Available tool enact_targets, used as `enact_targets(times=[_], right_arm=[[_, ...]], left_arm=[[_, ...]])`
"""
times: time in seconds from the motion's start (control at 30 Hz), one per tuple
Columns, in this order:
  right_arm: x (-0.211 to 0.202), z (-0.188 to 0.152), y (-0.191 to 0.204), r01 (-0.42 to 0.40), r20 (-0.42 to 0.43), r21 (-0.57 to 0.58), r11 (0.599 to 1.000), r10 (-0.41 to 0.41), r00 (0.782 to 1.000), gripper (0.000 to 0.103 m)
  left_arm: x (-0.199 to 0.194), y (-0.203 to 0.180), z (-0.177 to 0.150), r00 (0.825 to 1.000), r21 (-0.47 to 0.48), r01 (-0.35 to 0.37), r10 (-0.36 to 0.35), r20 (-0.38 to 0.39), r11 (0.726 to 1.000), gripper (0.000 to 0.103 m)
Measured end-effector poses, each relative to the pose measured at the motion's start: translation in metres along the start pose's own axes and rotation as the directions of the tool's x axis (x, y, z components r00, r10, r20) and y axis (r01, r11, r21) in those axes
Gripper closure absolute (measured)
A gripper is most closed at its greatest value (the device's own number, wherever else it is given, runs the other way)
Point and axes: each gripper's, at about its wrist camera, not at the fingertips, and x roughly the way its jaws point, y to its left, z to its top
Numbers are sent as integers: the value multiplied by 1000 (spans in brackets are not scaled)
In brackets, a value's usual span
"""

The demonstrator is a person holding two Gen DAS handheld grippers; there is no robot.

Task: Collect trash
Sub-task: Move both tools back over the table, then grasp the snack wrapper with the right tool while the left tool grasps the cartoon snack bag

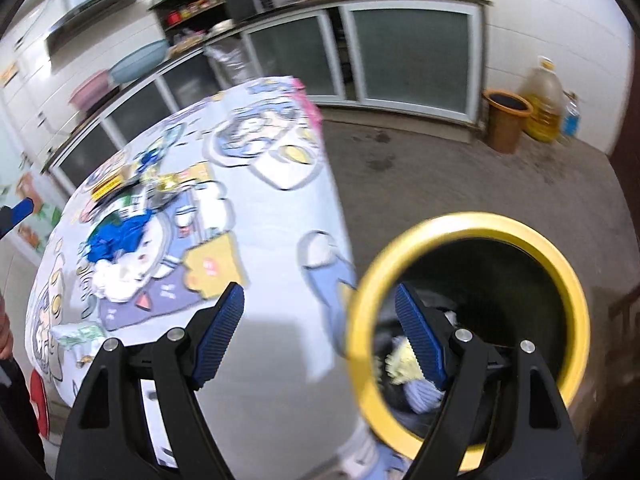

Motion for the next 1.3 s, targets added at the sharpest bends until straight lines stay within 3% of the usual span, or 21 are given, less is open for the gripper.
enact_targets(times=[0.2, 0.3, 0.63, 0.83, 1.3], right_arm=[[28, 16, 57, -56, -29, -108, 993, 53, 998, 29], [43, 25, 84, -73, -41, -160, 984, 67, 997, 29], [85, 66, 162, -135, -45, -279, 951, 127, 991, 30], [102, 82, 195, -139, -35, -348, 927, 135, 990, 30], [134, 97, 203, -121, -34, -395, 911, 117, 993, 34]], left_arm=[[-21, 74, -26, 989, -29, -147, 147, -17, 989, 8], [-21, 101, -38, 985, -29, -170, 169, -36, 985, 8], [10, 158, -51, 994, -62, -68, 62, -94, 996, 8], [33, 179, -50, 990, -74, -7, -3, -139, 997, 8], [62, 189, -33, 989, -20, 23, -26, -144, 1000, 8]])
